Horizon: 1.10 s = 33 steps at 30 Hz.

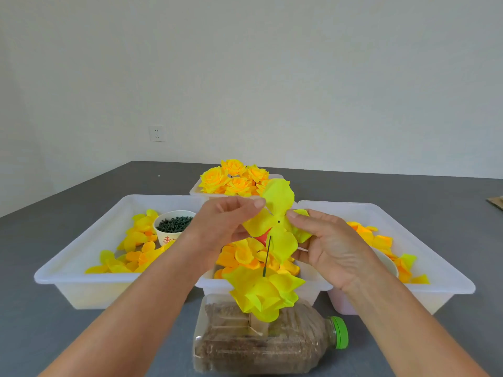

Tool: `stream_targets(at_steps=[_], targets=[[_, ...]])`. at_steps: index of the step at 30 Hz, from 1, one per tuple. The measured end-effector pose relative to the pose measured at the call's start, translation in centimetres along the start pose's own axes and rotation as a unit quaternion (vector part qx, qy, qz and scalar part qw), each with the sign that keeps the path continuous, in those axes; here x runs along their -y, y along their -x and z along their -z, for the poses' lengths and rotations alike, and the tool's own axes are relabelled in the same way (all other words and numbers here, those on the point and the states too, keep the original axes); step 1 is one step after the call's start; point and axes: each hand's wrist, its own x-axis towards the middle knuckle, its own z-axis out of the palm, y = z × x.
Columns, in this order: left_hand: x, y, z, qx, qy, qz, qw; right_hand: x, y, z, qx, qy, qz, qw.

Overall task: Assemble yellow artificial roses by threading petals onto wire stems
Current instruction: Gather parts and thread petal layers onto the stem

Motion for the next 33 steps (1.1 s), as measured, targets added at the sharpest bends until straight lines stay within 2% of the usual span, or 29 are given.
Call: stream_targets(at_steps=[3,7,13,19,27,33], targets=[[-0.5,-0.1,-0.4,0.017,0.084,0.022,0.996,0.2,0.1,-0.2,0.041,0.006,0.004,0.999],[-0.4,0.0,-0.4,0.009,0.058,0.013,0.998,0.6,0.1,-0.2,0.048,0.018,0.042,0.998],[-0.4,0.1,-0.5,0.031,0.123,-0.01,0.992,1.1,-0.2,-0.4,0.037,-0.068,-0.001,0.997],[-0.6,0.0,-0.7,0.003,0.13,-0.047,0.99,1.3,0.3,0.0,0.084,-0.07,0.021,0.994],[-0.5,0.3,-0.9,-0.014,0.094,-0.073,0.993,1.1,0.4,0.3,0.102,-0.124,0.025,0.987],[-0.8,0.8,-0.8,0.007,0.106,-0.098,0.99,1.1,0.4,0.3,0.09,-0.152,0.005,0.984]])
